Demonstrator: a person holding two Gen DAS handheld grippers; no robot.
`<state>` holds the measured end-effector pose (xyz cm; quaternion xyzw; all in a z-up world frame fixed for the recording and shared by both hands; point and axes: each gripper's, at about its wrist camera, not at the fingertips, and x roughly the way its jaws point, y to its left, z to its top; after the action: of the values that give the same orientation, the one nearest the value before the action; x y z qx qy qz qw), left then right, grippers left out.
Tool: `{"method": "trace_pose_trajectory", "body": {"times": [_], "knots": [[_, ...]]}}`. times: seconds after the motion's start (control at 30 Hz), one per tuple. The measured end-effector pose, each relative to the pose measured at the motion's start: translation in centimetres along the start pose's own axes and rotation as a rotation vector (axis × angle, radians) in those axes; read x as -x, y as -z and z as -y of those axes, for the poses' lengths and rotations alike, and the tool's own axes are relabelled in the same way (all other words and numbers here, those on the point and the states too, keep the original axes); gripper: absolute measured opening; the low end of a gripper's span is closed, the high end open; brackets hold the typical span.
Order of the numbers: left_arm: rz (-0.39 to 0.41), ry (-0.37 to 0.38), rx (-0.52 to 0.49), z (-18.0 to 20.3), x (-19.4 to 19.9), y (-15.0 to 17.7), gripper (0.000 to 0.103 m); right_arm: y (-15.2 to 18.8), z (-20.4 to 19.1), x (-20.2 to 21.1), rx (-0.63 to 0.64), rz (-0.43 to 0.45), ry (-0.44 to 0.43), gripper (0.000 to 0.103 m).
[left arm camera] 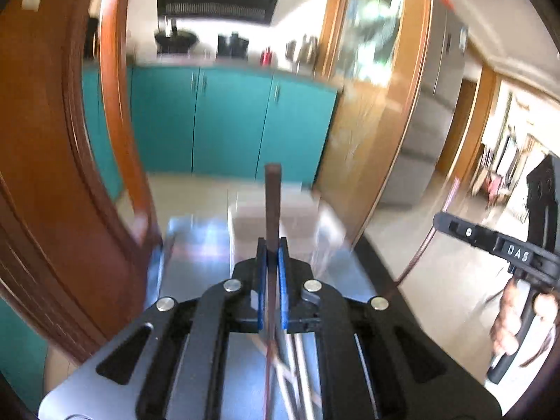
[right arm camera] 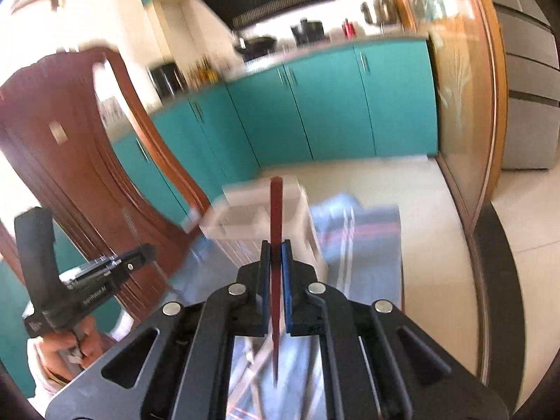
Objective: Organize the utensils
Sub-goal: 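Lift both held chopsticks up over the white caddy with both tools, then open both tools to drop the chopsticks into the white caddy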
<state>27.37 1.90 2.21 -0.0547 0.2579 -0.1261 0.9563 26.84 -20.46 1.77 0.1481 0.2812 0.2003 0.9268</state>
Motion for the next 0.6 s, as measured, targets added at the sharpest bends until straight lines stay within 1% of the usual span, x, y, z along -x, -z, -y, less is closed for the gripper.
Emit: {"method": "trace_pose_trajectory", "body": {"times": [0.1, 0.17, 0.2, 0.23, 0.27, 0.3, 0.37, 0.43, 0.5, 0.57, 0.6], "knots": [[0.097, 0.038, 0.04, -0.3, 1.9, -4.0, 0.007, -3.8, -0.3, 1.6, -0.051, 0.103, -0.053, 0.007], [0.152, 0.049, 0.077, -0.6, 2.8, -5.3, 0.007, -5.5, 0.0, 2.3, -0.089, 0.168, -0.093, 0.007], [0.179, 0.038, 0.095, -0.7, 3.2, -5.7, 0.007, -6.2, 0.2, 2.6, -0.103, 0.213, -0.103, 0.007], [0.204, 0.018, 0.114, -1.1, 3.1, -6.1, 0.007, -6.9, 0.4, 3.0, -0.113, 0.266, -0.081, 0.007], [0.216, 0.001, 0.132, -1.5, 2.6, -6.4, 0.007, -7.2, 0.6, 2.9, -0.121, 0.311, -0.038, 0.007], [0.215, 0.001, 0.151, -2.0, 1.8, -6.5, 0.007, -7.4, 0.8, 2.4, -0.13, 0.346, 0.006, 0.007], [0.195, 0.002, 0.192, -2.7, 0.1, -6.4, 0.007, -7.4, 1.2, 1.5, -0.153, 0.351, 0.031, 0.007], [0.167, 0.012, 0.222, -3.4, -1.7, -6.5, 0.007, -7.4, 1.8, -0.6, -0.193, 0.306, 0.009, 0.007], [0.16, 0.011, 0.228, -3.4, -3.0, -6.4, 0.007, -7.4, 2.2, -1.8, -0.218, 0.292, -0.012, 0.007], [0.163, -0.012, 0.215, -3.4, -3.5, -6.1, 0.007, -7.0, 1.9, -2.6, -0.19, 0.313, 0.027, 0.007], [0.162, -0.035, 0.208, -3.3, -4.2, -5.7, 0.007, -6.7, 1.7, -3.0, -0.17, 0.324, 0.048, 0.007]]}}
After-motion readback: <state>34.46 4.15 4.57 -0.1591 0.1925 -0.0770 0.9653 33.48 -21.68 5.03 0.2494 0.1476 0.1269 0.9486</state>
